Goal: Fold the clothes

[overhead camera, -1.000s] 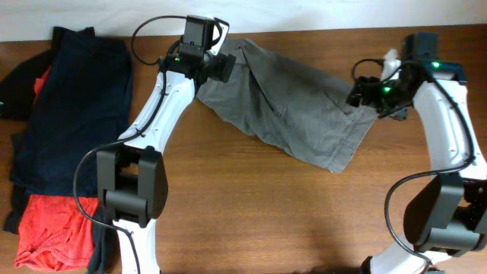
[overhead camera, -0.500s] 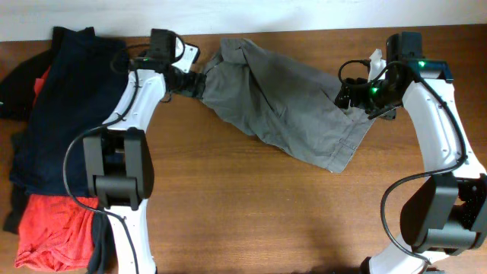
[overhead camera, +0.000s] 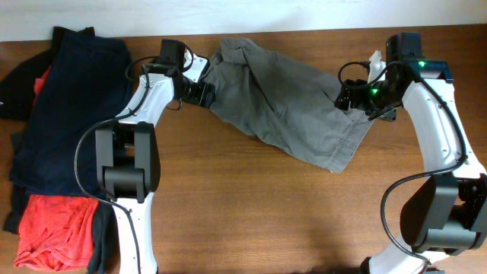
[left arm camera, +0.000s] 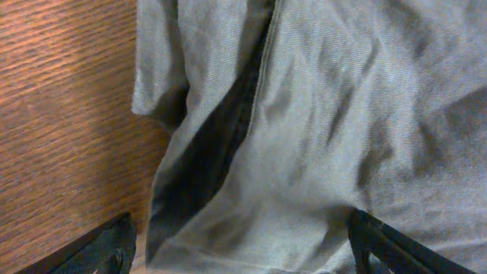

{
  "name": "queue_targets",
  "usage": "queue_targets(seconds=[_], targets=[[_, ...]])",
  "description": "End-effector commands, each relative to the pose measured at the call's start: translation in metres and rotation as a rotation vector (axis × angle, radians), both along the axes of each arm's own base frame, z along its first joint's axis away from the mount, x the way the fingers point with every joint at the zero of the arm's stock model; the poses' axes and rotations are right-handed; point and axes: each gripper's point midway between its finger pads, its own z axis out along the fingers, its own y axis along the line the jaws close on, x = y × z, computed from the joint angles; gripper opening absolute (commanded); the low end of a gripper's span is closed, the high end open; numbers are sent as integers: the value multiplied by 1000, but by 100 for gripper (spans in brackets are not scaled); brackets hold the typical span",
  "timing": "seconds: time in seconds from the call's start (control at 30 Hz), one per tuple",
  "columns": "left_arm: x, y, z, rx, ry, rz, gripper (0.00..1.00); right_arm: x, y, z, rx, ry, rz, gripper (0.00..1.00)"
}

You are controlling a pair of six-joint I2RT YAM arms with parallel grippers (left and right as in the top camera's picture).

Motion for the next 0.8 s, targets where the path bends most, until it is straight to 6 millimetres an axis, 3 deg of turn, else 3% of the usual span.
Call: queue_targets(seconds=[0.0,0.1,0.27,0.4,0.53,0.77], targets=[[2,-5,-6,-16,-4,-18,89,1,3,10,-3,-26,16,90],[-1,-15,-6,-39,2,-40,81,1,3,10,-3,-25,16,90],[-6,-41,-2,-107,6,-97,37,-1,3,9,-2,-15,16,88],[-6,-45,-2,-107,-1,-104,1,-4,3,9,-1,-4,16,87],[1,-23,-5,-94,36,75,1,-4,4,9,3,-3,17,87],[-2,49,-14,-169,201,521,0,-4,4,9,3,-3,17,87]])
